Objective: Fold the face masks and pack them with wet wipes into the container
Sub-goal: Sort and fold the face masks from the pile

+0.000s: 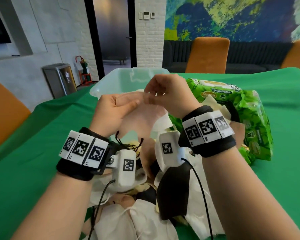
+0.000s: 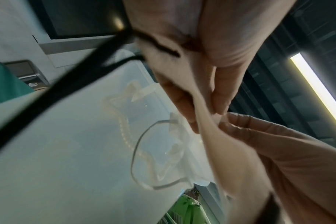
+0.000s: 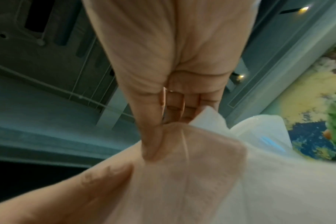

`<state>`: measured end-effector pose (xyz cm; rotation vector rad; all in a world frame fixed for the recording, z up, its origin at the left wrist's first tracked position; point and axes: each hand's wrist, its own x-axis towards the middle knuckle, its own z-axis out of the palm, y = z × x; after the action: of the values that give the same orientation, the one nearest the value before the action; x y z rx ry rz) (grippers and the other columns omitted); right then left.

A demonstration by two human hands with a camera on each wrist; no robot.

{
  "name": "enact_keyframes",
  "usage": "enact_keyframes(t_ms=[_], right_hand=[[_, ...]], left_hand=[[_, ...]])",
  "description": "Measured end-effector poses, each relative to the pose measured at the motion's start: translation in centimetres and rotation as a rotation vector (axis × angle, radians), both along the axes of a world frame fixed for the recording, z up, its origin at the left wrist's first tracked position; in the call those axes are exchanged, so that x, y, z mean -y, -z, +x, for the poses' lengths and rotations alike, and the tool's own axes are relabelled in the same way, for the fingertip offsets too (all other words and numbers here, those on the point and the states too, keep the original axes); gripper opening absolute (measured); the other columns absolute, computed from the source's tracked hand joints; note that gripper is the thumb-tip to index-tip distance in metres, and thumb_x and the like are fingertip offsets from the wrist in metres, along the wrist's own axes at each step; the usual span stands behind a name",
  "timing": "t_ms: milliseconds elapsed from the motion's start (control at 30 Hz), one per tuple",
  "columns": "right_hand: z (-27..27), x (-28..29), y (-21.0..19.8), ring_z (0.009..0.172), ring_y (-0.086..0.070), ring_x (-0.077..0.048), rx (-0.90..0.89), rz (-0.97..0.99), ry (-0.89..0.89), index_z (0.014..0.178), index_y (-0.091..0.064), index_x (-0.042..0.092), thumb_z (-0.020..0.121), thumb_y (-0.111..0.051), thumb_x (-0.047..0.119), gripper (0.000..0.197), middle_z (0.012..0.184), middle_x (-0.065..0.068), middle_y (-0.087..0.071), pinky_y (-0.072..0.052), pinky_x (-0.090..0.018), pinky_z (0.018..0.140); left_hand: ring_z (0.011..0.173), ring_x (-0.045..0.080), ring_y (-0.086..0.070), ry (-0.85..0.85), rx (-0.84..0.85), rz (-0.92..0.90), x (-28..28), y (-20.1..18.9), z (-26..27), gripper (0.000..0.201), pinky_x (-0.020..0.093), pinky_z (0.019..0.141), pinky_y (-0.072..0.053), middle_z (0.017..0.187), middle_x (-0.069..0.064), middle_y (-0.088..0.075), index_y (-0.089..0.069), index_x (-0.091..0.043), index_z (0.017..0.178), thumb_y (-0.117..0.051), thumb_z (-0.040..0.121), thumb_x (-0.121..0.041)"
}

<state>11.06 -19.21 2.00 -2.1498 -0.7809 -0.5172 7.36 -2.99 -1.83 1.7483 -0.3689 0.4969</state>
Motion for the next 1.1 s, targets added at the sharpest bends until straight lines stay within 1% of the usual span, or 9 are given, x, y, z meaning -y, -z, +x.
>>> enact_keyframes(t_ms=[167,300,400,467,600,833,900,1000,1100], right_hand=[[-0.9,0.4,1.4,0.068,-0.059,-0.019,-0.056,0.128,0.007,0.071,-0.063,0.018,0.071,-0.074,0.006,0.016,0.071,-0.005,-0.065,-0.051,-0.035,0.070],[-1.2,0.6,2.4,0.061,-0.050,-0.012,-0.051,0.142,0.034,0.074,-0.057,0.021,0.078,-0.068,0.009,0.017,0.064,0.004,-0.056,-0.042,-0.030,0.062],[-1.1,0.6,2.9,0.053,-0.038,-0.006,-0.045,0.113,0.061,0.077,-0.053,0.023,0.083,-0.063,0.012,0.016,0.058,0.004,-0.047,-0.031,-0.024,0.054],[-1.1,0.6,2.8,0.051,-0.036,-0.004,-0.036,0.139,0.049,0.077,-0.054,0.024,0.084,-0.063,0.012,0.016,0.056,0.005,-0.044,-0.029,-0.024,0.053],[-1.2,0.7,2.6,0.050,-0.038,-0.002,-0.044,0.192,0.020,0.079,-0.058,0.024,0.082,-0.064,0.011,0.014,0.055,0.006,-0.045,-0.032,-0.022,0.054],[-1.8,0.6,2.3,0.059,-0.049,-0.018,-0.033,0.253,-0.034,0.079,-0.061,0.025,0.069,-0.071,0.014,0.018,0.066,-0.007,-0.058,-0.047,-0.038,0.061],[-2.3,0.5,2.0,0.061,-0.052,-0.026,-0.023,0.253,-0.045,0.073,-0.060,0.026,0.067,-0.072,0.015,0.016,0.068,-0.009,-0.062,-0.049,-0.039,0.062],[-2.9,0.4,1.8,0.061,-0.054,-0.016,-0.054,0.236,-0.077,0.066,-0.056,0.028,0.070,-0.071,0.009,0.024,0.066,0.001,-0.062,-0.049,-0.035,0.062],[-3.6,0.0,2.1,0.060,-0.052,-0.012,-0.084,0.209,-0.109,0.067,-0.054,0.029,0.073,-0.068,0.007,0.027,0.064,0.004,-0.059,-0.044,-0.030,0.061]], left_hand=[[0.077,0.000,-0.067,0.026,0.021,-0.049,0.5,-0.4,-0.8,0.020,0.019,0.074,-0.053,0.073,-0.018,-0.071,-0.071,-0.017,0.090,-0.065,0.081,0.001],[0.082,0.003,-0.068,-0.044,0.031,-0.044,0.8,-0.2,-0.7,0.012,0.026,0.078,-0.054,0.078,-0.021,-0.069,-0.072,-0.018,0.088,-0.070,0.081,-0.009],[0.084,0.012,-0.069,-0.076,0.041,-0.021,1.4,0.0,-0.7,0.015,0.030,0.076,-0.056,0.086,-0.009,-0.071,-0.071,-0.017,0.094,-0.073,0.079,-0.013],[0.078,0.009,-0.068,-0.082,0.046,-0.015,1.6,0.1,-0.7,0.016,0.028,0.073,-0.056,0.086,-0.006,-0.070,-0.071,-0.018,0.090,-0.074,0.077,-0.010],[0.072,-0.005,-0.062,-0.093,0.072,0.018,1.6,-0.1,-0.7,0.024,0.018,0.072,-0.052,0.084,-0.010,-0.067,-0.065,-0.023,0.086,-0.076,0.074,-0.006],[0.098,0.019,-0.067,-0.042,0.093,0.013,1.2,-0.6,-1.3,0.056,0.036,0.091,-0.052,0.107,0.008,-0.068,-0.055,-0.029,0.117,-0.075,0.069,-0.007],[0.099,0.013,-0.065,-0.039,0.119,0.025,1.0,-0.6,-1.8,0.057,0.031,0.092,-0.051,0.112,0.001,-0.067,-0.054,-0.025,0.120,-0.074,0.071,-0.004],[0.093,-0.006,-0.062,-0.015,0.138,-0.016,0.7,-0.3,-2.7,0.056,0.013,0.083,-0.047,0.104,-0.021,-0.064,-0.053,-0.020,0.120,-0.069,0.075,0.009],[0.100,-0.009,-0.058,-0.048,0.159,-0.022,0.0,0.4,-3.7,0.050,0.015,0.091,-0.044,0.110,-0.018,-0.061,-0.057,-0.026,0.112,-0.073,0.074,0.002]])
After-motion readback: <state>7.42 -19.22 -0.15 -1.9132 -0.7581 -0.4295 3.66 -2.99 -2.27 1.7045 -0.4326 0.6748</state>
